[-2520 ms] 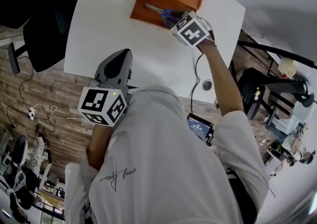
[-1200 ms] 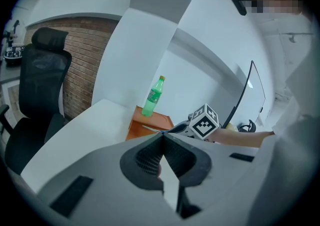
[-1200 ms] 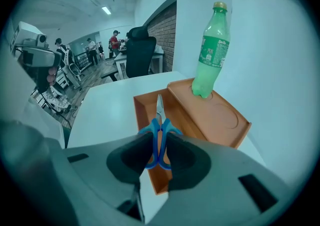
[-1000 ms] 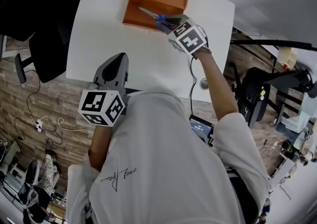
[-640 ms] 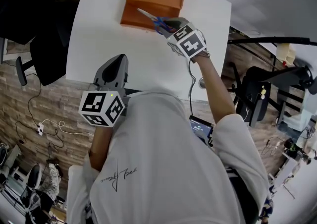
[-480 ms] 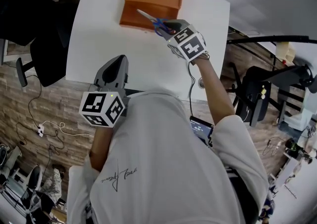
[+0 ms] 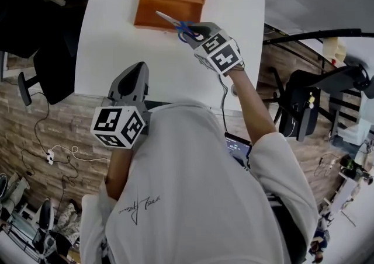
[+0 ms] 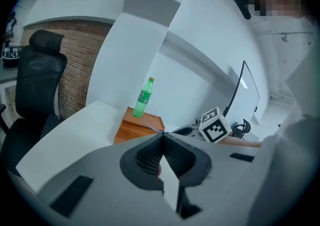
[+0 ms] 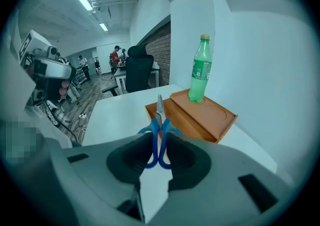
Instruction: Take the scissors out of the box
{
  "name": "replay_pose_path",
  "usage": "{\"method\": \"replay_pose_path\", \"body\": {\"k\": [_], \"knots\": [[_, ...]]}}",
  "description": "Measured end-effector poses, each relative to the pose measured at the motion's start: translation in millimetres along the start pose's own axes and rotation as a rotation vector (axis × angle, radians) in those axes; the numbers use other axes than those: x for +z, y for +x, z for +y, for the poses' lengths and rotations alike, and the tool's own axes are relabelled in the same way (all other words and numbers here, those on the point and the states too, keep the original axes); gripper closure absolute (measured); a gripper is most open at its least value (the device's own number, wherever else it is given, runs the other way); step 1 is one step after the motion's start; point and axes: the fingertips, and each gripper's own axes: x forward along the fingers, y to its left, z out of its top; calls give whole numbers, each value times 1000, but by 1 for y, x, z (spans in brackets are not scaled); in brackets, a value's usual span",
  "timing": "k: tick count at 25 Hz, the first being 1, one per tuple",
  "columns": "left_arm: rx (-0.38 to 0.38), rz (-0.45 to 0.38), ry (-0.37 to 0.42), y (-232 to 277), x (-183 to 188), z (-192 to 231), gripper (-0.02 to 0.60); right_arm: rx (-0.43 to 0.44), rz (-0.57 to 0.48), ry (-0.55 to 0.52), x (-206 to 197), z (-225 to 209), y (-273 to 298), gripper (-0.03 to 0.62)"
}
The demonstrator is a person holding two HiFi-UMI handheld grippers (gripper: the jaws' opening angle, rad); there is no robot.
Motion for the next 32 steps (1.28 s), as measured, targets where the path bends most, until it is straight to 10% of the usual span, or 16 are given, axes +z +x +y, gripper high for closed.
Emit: {"method": "replay_pose_path", "body": {"k": [32], "knots": [[-16, -46, -29, 0, -7, -28, 574, -26, -180, 89, -9, 36, -70, 497]]}}
